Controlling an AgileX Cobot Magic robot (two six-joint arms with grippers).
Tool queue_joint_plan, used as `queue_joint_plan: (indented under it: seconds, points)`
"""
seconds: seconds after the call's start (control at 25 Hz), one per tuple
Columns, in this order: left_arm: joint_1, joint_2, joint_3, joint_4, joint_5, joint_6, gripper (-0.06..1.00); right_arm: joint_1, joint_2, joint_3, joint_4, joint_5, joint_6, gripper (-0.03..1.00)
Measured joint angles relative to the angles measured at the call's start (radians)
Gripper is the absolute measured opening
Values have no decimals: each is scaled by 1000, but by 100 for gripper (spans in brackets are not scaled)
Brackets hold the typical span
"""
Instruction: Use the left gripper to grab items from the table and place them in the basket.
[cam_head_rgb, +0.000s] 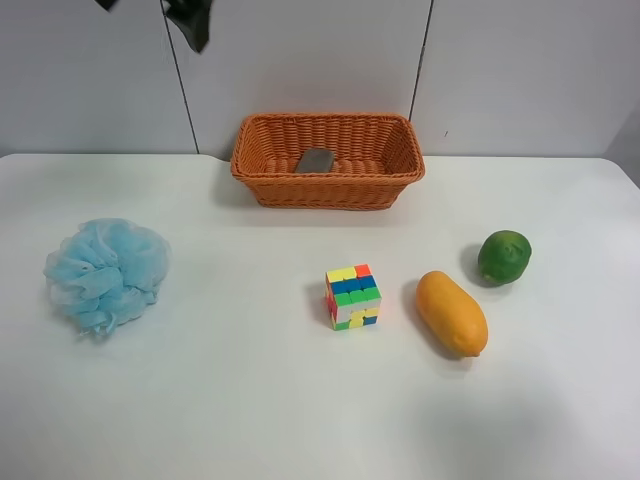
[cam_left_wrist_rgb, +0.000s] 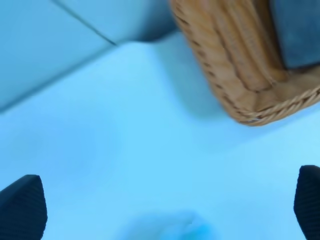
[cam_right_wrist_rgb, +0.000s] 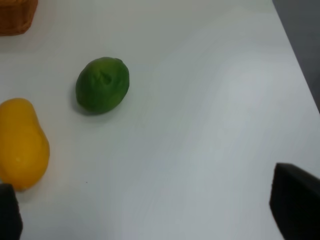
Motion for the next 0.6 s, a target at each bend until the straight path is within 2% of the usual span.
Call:
queue_joint_plan:
  seconds: [0.16,0.4,0.48,0.6]
  points:
    - [0,-258,163,48,4,-42,99,0,0,0,0,0,0,99]
    - [8,-687,511,104,8,-208,99,0,0,0,0,0,0,99]
    - [38,-841,625,110,9,-244,99,0,0,0,0,0,0,99]
    - [138,-1041,760,118,10,-259,99,0,0,0,0,0,0,99]
